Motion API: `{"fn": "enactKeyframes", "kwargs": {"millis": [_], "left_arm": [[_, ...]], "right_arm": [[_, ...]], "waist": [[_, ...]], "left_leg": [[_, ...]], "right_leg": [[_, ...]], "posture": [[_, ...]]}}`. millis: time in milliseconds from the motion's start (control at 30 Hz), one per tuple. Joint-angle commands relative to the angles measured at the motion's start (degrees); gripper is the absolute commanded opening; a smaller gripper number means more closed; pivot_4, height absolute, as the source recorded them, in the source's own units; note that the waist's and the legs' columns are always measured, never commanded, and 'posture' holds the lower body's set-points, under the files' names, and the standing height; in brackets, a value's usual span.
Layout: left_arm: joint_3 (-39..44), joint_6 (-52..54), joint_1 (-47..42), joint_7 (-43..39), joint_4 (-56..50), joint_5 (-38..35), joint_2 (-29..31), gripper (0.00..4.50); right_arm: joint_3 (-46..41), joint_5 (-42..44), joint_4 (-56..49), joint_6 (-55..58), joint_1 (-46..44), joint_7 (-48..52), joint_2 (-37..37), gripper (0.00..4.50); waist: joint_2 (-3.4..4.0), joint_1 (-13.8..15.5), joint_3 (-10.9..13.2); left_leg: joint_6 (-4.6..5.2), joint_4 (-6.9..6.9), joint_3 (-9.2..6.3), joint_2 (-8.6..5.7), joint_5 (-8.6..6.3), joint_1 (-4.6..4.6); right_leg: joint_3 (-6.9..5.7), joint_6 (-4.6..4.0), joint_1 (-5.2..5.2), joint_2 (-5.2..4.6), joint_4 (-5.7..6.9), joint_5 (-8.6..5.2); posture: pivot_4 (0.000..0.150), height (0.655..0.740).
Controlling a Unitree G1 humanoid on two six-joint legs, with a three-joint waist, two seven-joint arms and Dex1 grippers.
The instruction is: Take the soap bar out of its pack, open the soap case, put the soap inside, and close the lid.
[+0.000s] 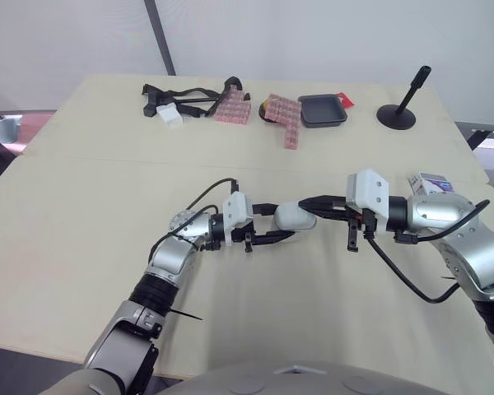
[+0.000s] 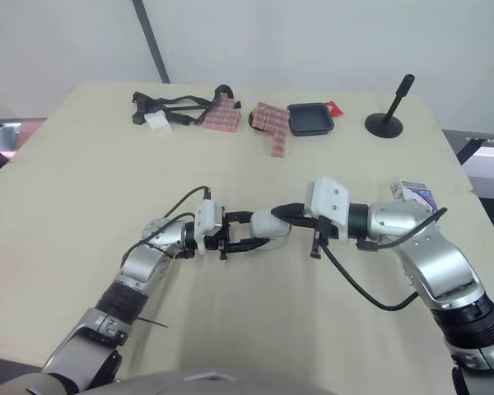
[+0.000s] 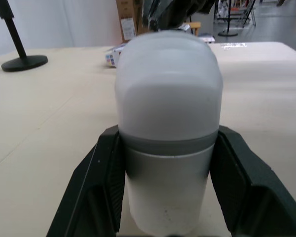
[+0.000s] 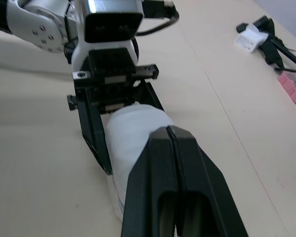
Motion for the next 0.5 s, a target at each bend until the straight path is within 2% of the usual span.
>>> {"fn": "enactKeyframes", "kwargs": {"millis": [33,500], "left_arm": [[1.0,-0.79,-0.11,0.41,-2.67,-1.18,-0.29,1.91],[1.05,-0.52,0.21,0.95,-3.07,-1.27,0.21,1.91]], "right_arm": [[3.29,-2.89,2.56,2.72,0.63,-0.07,-0.18,0.02],[3.93,-3.05,4.82,3.31,-1.67,0.64,-0.32,0.02]], "waist": [[0.0,-0.04,0.0],[-0.04,-0.09,-0.05]], "left_leg": [[0.01,0.0,0.0,0.0,0.0,0.0],[0.07,0.0,0.0,0.0,-0.03,0.03]], "right_leg": [[0.0,0.0,0.0,0.0,0.0,0.0],[0.0,-0.01,0.04,0.0,0.01,0.0]], "posture": [[0.15,0.74],[0.15,0.74]]}}
